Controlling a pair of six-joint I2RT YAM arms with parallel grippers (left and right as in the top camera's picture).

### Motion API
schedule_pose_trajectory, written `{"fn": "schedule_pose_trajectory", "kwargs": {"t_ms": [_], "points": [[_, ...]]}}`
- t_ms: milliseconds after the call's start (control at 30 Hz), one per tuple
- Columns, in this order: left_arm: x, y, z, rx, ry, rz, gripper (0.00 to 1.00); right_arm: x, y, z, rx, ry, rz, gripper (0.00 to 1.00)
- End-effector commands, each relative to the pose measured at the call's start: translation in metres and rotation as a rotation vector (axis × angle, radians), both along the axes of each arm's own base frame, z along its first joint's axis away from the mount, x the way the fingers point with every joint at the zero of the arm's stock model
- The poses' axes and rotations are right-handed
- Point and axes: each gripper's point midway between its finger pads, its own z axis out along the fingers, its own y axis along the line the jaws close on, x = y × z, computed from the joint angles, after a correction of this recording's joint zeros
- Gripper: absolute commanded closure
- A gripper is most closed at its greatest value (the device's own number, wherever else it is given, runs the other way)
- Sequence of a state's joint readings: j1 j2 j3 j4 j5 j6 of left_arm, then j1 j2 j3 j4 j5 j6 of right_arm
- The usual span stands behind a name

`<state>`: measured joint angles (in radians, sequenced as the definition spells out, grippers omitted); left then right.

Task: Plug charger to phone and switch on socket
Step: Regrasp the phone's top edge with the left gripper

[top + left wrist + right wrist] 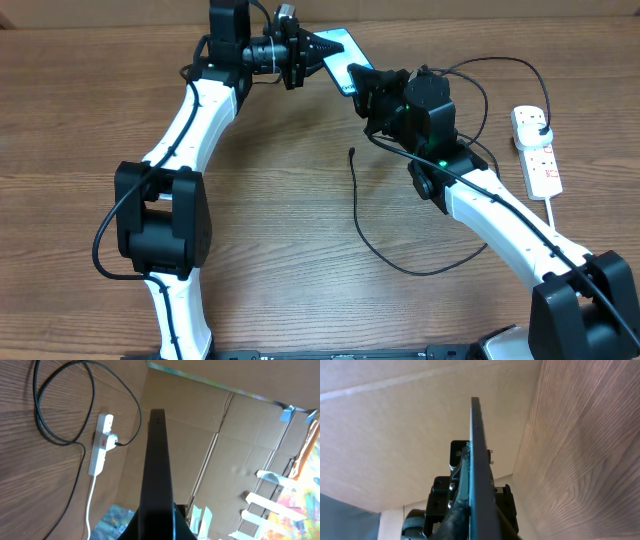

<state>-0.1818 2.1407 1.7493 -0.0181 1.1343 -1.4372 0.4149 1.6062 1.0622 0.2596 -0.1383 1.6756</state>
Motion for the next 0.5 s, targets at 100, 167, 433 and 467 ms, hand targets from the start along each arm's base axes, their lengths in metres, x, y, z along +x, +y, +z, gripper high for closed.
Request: {"fn": "schedule_pose_trajectory", "kwargs": {"t_ms": [100,167,433,467], "points": [[0.008,0.014,0.004,0.021,-0.094,0.020,0.96,-0.004,0.003,0.020,-0.010,-0.034,0.023,0.65],[0.010,0.020,0.003,0.027,-0.100,0.026,0.96,-0.006,0.002,0.011,-0.028,-0.002,0.022,0.59],[0.010,0.044,0.007,0.016,-0.178,-0.002,0.96,-0.011,0.005,-0.001,-0.323,-0.144,0.141,0.52],[0.010,0.048,0.008,0.013,-0.191,-0.009,0.96,-0.012,0.005,-0.003,-0.345,-0.152,0.154,0.49]]}}
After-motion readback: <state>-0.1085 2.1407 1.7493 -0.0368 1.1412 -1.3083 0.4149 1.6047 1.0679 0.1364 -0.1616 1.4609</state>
